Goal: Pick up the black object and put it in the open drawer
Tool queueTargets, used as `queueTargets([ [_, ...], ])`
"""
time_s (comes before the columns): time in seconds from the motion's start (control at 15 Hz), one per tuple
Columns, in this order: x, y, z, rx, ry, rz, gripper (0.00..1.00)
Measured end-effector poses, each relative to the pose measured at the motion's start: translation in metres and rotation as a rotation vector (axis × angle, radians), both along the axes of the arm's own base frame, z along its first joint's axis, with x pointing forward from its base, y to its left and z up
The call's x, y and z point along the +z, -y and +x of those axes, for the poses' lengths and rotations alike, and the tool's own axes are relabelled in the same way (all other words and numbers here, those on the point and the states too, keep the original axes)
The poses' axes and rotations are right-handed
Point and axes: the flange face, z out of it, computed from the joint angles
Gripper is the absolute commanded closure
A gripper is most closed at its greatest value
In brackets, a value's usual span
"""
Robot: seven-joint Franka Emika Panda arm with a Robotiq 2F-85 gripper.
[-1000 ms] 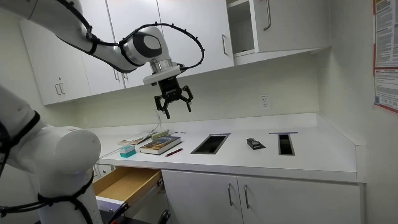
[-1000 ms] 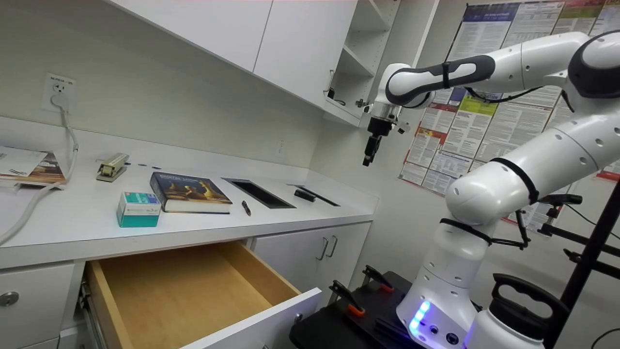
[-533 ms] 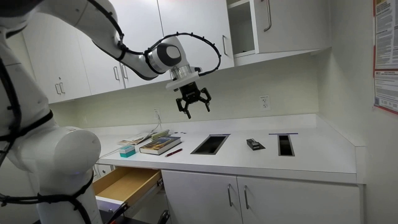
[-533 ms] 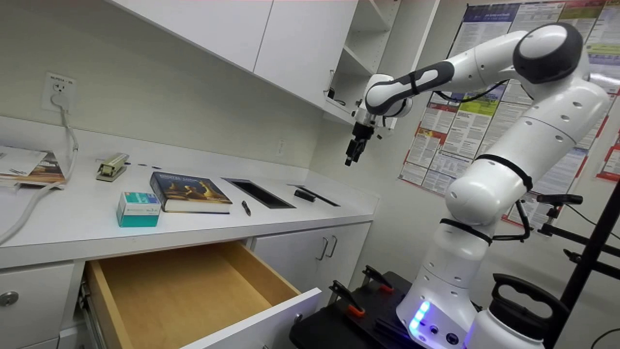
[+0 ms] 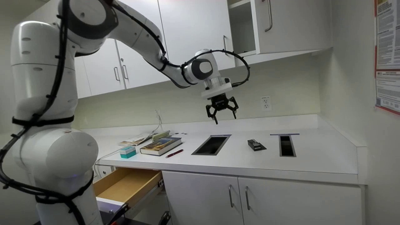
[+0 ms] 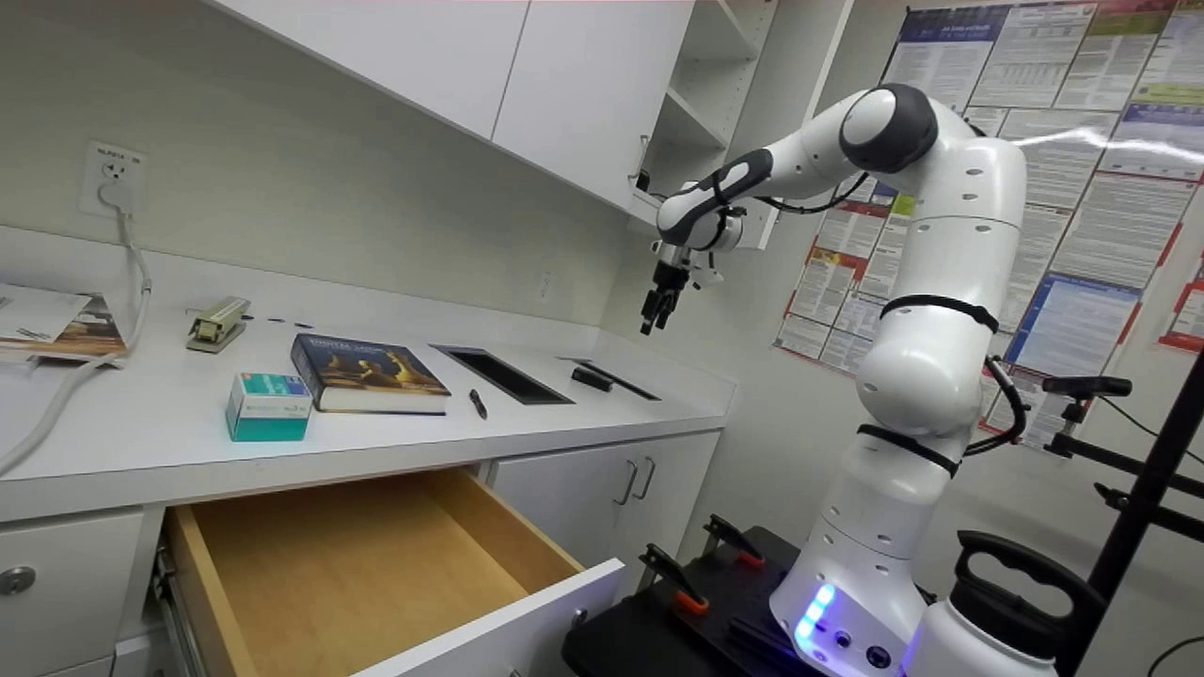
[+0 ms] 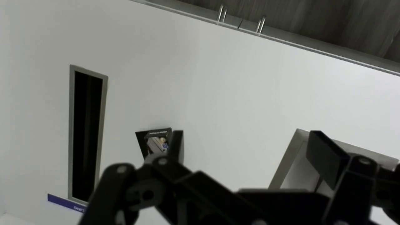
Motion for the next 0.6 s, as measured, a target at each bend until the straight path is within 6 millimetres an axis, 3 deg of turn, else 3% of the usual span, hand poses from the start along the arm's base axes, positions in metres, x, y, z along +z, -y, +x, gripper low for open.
queueTargets([
  [0.2, -0.013, 0.015, 0.02, -0.003, -0.019, -0.006, 0.0],
  [0.6, -0.016, 0.012, 0.027, -0.013, -0.011, 0.014, 0.0],
])
